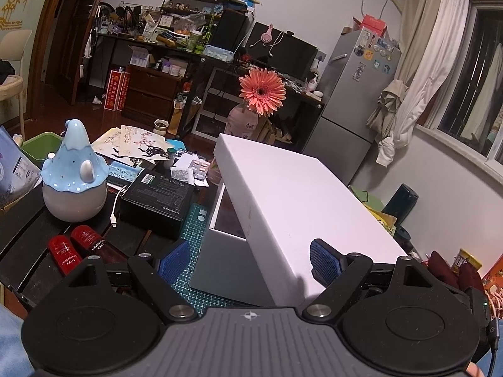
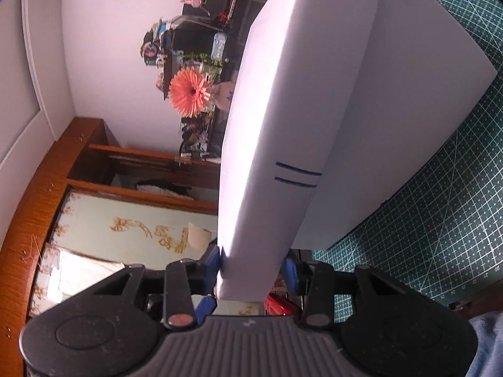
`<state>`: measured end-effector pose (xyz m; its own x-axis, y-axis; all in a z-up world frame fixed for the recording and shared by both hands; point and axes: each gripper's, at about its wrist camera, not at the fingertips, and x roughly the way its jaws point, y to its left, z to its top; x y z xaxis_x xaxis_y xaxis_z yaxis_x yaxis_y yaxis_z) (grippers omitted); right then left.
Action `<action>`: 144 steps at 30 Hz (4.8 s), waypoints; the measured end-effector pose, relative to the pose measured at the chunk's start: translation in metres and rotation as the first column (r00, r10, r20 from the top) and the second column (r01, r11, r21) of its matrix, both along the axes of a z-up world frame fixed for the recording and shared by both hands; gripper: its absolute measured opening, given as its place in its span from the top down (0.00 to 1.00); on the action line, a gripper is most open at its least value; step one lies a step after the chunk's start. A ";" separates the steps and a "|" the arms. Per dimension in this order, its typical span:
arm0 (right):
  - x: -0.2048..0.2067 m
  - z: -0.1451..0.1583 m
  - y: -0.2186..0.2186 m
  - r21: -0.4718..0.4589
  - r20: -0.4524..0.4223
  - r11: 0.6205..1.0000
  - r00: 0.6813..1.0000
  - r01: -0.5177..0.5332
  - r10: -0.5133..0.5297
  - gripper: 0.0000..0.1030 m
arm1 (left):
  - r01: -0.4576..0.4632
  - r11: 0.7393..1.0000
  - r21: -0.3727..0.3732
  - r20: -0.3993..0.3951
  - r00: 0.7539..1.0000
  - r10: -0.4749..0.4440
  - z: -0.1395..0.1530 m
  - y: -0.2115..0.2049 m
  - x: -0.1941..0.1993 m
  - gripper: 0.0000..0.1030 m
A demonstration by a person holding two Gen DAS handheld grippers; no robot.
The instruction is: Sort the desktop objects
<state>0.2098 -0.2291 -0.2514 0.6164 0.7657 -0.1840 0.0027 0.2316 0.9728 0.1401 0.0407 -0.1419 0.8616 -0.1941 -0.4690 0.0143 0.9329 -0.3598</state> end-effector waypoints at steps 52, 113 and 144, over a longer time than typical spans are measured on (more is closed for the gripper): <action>-0.016 -0.012 -0.001 0.079 -0.036 0.996 0.998 0.052 -0.049 0.46 | -0.043 0.999 -0.024 -0.011 0.999 0.043 -0.001 0.008 0.000 0.19; -0.027 -0.001 -0.086 -0.037 -0.022 0.999 0.999 0.038 -0.039 0.63 | -0.083 0.993 -0.078 -0.054 0.995 0.079 -0.004 0.023 0.011 0.19; -0.037 0.007 -0.099 -0.092 -0.028 0.978 0.981 0.187 -0.190 0.55 | -0.211 0.746 -0.632 -0.195 0.975 0.111 -0.054 0.093 0.136 0.20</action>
